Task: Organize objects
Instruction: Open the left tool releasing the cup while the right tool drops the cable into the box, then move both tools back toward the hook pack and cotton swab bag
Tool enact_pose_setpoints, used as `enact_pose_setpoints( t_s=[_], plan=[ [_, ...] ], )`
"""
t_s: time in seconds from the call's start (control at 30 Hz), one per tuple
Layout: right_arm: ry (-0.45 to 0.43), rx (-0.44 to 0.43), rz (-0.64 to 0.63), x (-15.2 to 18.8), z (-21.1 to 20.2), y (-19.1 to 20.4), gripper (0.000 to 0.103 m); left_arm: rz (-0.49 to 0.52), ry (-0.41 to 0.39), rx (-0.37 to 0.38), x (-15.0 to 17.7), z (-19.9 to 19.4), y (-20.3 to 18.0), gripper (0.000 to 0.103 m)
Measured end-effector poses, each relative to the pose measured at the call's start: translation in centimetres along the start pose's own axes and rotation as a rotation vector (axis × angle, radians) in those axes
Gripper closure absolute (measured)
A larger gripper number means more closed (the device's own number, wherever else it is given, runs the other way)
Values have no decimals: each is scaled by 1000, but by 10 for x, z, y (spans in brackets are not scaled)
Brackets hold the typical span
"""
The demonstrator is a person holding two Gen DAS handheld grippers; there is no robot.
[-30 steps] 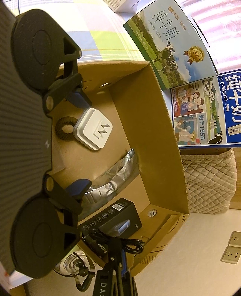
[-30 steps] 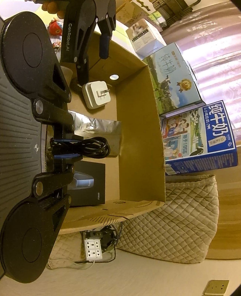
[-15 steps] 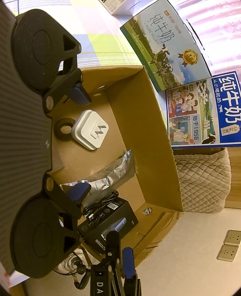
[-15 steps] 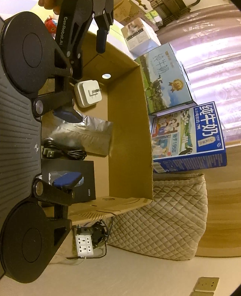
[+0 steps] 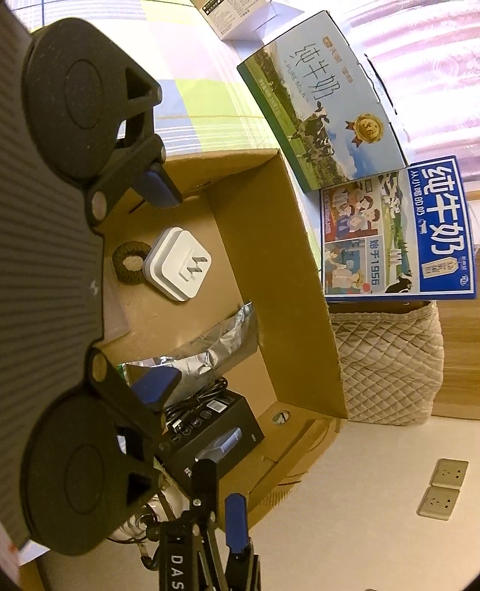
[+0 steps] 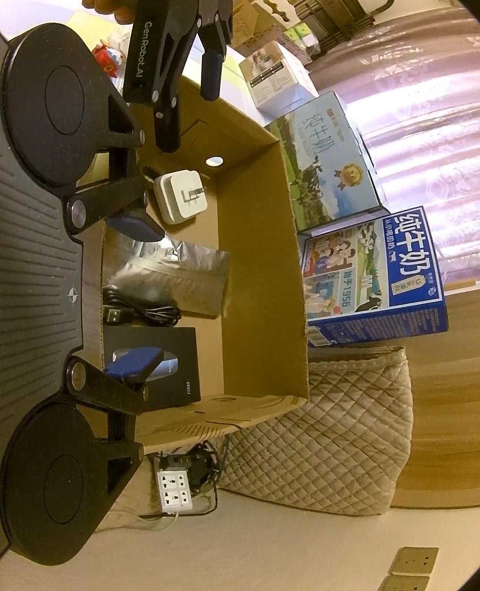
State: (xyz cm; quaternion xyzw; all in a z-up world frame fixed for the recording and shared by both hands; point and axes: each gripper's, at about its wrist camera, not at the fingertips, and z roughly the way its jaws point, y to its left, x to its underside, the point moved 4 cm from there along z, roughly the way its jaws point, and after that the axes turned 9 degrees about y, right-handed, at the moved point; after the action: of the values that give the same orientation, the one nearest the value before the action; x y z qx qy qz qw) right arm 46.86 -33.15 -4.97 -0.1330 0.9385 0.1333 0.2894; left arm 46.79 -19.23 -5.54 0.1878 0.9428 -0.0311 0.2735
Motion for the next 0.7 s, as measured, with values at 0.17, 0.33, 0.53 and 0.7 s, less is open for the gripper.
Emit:
enact_pose_setpoints(
  t_s=[0.17, 0.33, 0.53, 0.7],
  plan=[
    [-16, 2, 4, 3, -9, 5, 41, -4, -22, 3, 3, -13, -1, 11],
    [-31, 2, 3, 8, -20, 13, 39, -19, -48, 12, 11, -30, 1, 11],
    [-70, -10, 8, 20, -38, 30, 38, -48, -98, 27, 28, -62, 11, 9],
    [-103, -20, 28, 34, -49, 54, 38, -95, -123, 23, 52, -89, 33, 8]
  ],
)
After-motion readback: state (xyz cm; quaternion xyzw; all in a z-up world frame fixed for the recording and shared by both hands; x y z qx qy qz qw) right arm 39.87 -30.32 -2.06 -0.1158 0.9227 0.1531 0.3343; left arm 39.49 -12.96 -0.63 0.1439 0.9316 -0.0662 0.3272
